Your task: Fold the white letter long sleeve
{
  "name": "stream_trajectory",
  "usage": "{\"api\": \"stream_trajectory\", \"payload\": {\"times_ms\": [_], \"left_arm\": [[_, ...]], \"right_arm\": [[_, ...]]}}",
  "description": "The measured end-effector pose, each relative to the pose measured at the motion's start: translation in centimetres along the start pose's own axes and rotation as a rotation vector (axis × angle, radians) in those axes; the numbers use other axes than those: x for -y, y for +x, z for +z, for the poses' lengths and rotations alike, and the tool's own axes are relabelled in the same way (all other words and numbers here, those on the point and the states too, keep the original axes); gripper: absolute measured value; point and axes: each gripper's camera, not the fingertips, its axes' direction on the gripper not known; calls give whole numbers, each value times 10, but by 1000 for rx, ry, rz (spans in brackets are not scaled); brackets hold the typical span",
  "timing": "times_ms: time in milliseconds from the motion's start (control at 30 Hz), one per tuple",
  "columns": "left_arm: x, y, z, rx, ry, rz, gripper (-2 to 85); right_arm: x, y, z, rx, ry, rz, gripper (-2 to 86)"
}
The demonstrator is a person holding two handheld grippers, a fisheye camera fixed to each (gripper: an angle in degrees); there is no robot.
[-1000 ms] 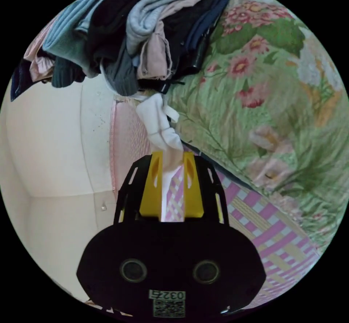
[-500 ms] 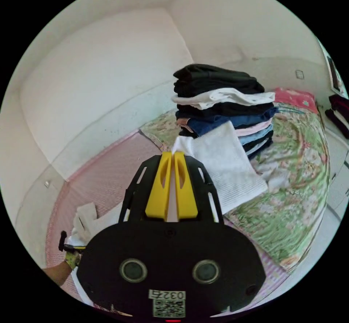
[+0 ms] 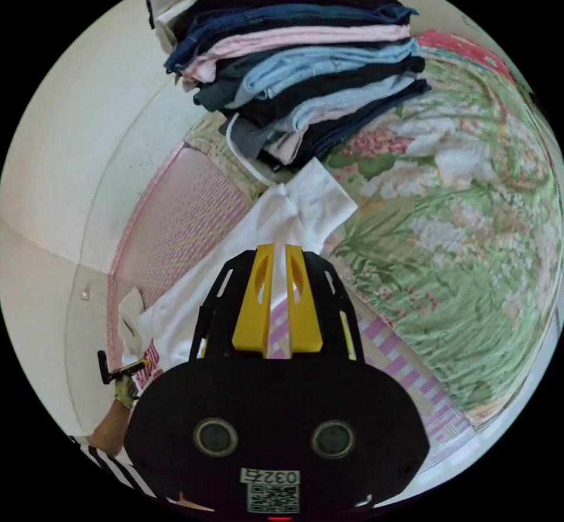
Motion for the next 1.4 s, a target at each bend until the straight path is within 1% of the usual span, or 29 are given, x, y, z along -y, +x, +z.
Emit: {"api": "stream_trajectory", "payload": {"times_ms": [33,100,133,200,267,333,500,533,600,633,700,733,800,867,900,1033,1100,1167,1233,1267,1300,1333,1400], "left_arm": [[0,-1,0,-2,-2,-6,-9],[-6,-9,-5,-40,-3,-56,-9],[-11,-12,-10,-57,19,-75,-9],[-47,-27,-36,-178,174,-127,-9],[-85,-43,-52,-252,267,-180,-9],[-131,-62,-61,-263,317,-251,-9],[-278,-123,-83,-229,447,-493,-2],[-292,-131,-86,-218,462,-523,1],[-344,-168,-100,-206,549,-663,17],[-356,-179,-103,-222,581,-697,23],[-387,-223,-105,-359,683,-783,48],[-391,-235,-102,-403,695,-798,55],[-394,-277,-85,-612,729,-846,90],[-382,-299,-76,-739,763,-833,101],[-369,-309,-72,-769,760,-833,105],[-325,-332,-64,-778,706,-847,99],[-312,-341,-55,-823,721,-927,35],[-308,-339,-57,-842,783,-929,-1],[-302,-324,-77,-767,831,-882,-10],[-296,-302,-101,-666,855,-815,-13],[-283,-266,-130,-535,861,-671,-14],[-274,-243,-145,-463,853,-580,-15],[-236,-127,-180,-153,763,-223,-16]], "right_arm": [[0,5,6,12,-28,13,51],[2,26,27,-3,-146,110,61],[1,27,27,-5,-146,118,62],[-3,6,9,5,-67,34,62],[-15,-20,0,34,-52,-69,57],[-32,-44,-1,120,-82,-160,54],[-115,-102,17,340,-267,-284,51],[-126,-110,21,361,-299,-302,50],[-170,-142,34,380,-435,-397,47],[-180,-149,37,376,-462,-412,47],[-209,-166,40,423,-537,-406,44],[-214,-169,38,435,-542,-402,44],[-230,-188,28,405,-556,-454,41],[-239,-201,19,365,-561,-505,39],[-243,-207,14,354,-563,-524,38],[-249,-212,8,324,-562,-509,36],[-251,-215,7,316,-575,-502,34],[-253,-217,6,305,-581,-514,32],[-253,-219,6,307,-588,-517,28],[-252,-218,7,313,-597,-512,28],[-251,-217,9,320,-611,-505,28],[-251,-216,9,324,-616,-504,28],[-248,-213,14,318,-626,-512,30]]}}
